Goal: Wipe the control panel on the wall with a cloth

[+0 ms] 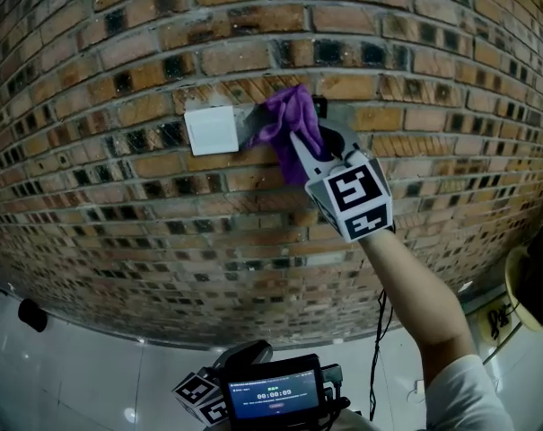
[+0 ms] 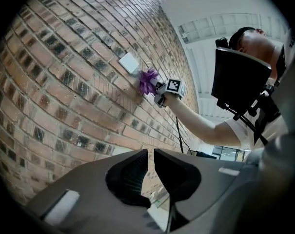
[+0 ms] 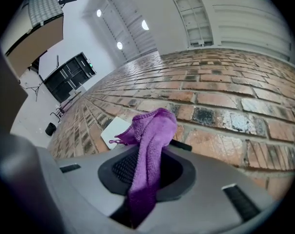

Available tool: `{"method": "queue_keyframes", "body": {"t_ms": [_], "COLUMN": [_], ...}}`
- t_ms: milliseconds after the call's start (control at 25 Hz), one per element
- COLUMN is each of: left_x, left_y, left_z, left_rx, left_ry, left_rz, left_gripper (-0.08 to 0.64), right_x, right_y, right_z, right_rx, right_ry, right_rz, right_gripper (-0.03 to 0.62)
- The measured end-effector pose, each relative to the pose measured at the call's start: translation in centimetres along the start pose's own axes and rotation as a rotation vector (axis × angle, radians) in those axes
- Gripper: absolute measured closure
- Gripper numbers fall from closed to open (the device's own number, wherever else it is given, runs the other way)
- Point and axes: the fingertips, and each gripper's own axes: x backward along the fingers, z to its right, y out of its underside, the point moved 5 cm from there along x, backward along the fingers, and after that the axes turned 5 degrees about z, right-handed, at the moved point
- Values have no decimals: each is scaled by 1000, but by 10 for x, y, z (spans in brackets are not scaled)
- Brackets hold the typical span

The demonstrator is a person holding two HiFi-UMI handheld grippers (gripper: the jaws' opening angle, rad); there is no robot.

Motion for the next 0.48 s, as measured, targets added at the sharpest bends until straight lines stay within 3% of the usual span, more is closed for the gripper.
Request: {"method": "queue_keyframes", "body": {"t_ms": [480], "left_x": [-15], "left_y": [8], "left_z": [8], "left_rx": [9], "left_ry": [43], "left_rz": [-22], "left_gripper": [526], "right_x": [30], "right_y": [11], "right_z": [40], "right_rx": [16], "right_ry": [93], "right_rz": [-44], "right_gripper": [509]}}
